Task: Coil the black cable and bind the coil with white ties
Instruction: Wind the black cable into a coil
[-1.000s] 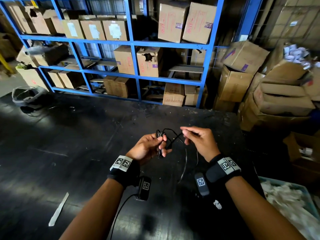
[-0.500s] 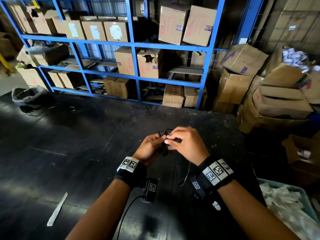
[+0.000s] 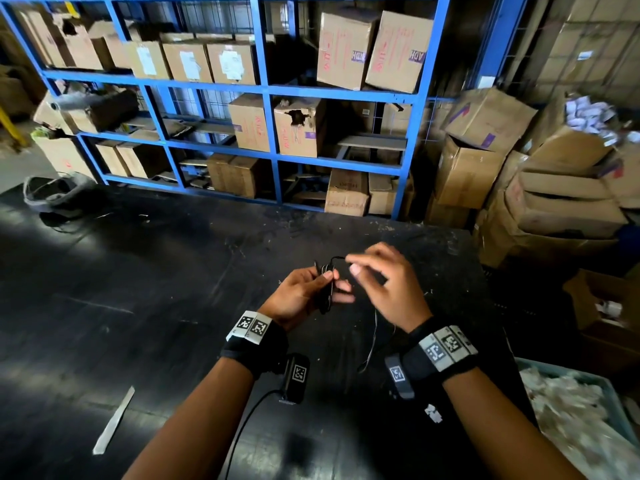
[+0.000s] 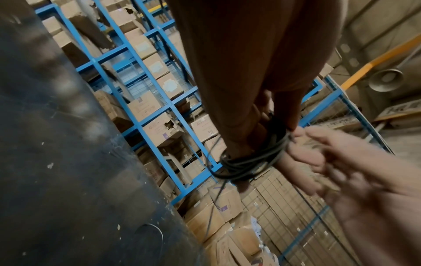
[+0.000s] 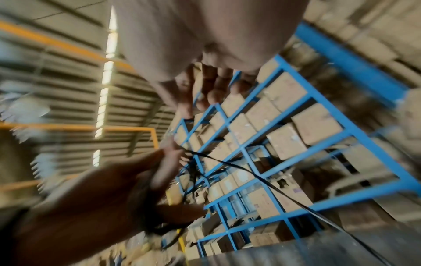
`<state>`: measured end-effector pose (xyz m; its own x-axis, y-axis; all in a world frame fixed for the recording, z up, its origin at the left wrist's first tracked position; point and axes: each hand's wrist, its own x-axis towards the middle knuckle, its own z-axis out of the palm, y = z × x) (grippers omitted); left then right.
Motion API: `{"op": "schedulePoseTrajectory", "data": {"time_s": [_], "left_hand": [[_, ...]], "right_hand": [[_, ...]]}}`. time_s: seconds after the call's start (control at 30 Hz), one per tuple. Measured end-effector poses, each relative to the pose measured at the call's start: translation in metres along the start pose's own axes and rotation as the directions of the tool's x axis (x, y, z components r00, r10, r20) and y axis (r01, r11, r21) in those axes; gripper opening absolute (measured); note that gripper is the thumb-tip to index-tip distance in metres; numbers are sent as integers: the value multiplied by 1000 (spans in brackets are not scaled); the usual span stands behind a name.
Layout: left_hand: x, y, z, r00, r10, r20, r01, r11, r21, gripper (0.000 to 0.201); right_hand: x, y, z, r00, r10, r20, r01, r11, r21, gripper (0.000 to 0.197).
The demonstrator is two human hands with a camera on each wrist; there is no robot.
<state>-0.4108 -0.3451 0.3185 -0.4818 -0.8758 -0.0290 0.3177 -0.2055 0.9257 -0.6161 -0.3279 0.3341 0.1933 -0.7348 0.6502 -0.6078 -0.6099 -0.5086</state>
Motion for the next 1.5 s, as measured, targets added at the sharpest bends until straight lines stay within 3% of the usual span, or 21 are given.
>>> {"op": "schedulePoseTrajectory", "data": {"time_s": [0.03,0.1,0.17,0.27,0.37,0.43,0.53,0.63,0.7,0.77,0.8,0.9,1.0,1.1,1.33,1.4,1.5], "left_hand": [[-3,2,-1,999,-10,47,10,1000,-3,22],[-9,7,-1,990,-22,142,21,1000,8,24],[-12,12,-1,984,-22,176,22,1000,7,26],[-11,13,-7,986,1,166,4,1000,-28,25],[-15,14,-13,979,26,200,-10,996,-84,17],[-17,16,-16,979,48,199,-24,992,-123,14],[-17,20,-21,981,45,191,-24,994,-107,14],[-17,21,-21,975,48,217,-27,995,-99,13],[-12,24,-18,976,107,192,-79,986,-149,13],[-3,30,-18,978,162,134,-135,973,-189,17],[2,33,-22,981,172,92,-153,971,-182,22],[11,37,-41,980,195,-47,-200,972,-125,21],[16,33,-59,965,219,-146,-232,970,-75,17],[17,29,-65,965,207,-162,-204,978,36,14],[11,14,-42,995,88,55,-101,938,332,18],[9,12,-32,990,74,119,-110,936,335,20],[3,13,-17,983,74,168,-108,973,203,21]], "right_hand": [[5,11,-1,996,85,17,-85,996,15,30],[14,29,5,966,181,182,-193,980,51,41],[18,38,17,925,215,313,-287,936,203,26],[27,34,26,906,320,277,-416,795,442,15],[42,31,26,913,365,181,-403,745,532,13],[54,30,25,927,304,221,-375,741,557,7],[68,42,30,936,210,281,-330,797,505,15],[76,50,45,941,236,244,-332,785,523,15],[68,47,65,902,336,270,-431,744,510,10],[45,39,94,844,400,358,-529,734,426,31],[31,35,106,810,410,419,-567,728,385,33],[-6,25,116,739,364,567,-612,715,339,14],[-22,13,89,738,267,619,-457,874,168,37],[-14,-6,49,737,150,659,-247,967,56,31],[59,-23,-30,839,-18,544,32,999,-16,12],[77,-17,-40,870,-40,492,55,998,-15,11],[91,-7,-46,893,-49,447,51,999,9,9]]}}
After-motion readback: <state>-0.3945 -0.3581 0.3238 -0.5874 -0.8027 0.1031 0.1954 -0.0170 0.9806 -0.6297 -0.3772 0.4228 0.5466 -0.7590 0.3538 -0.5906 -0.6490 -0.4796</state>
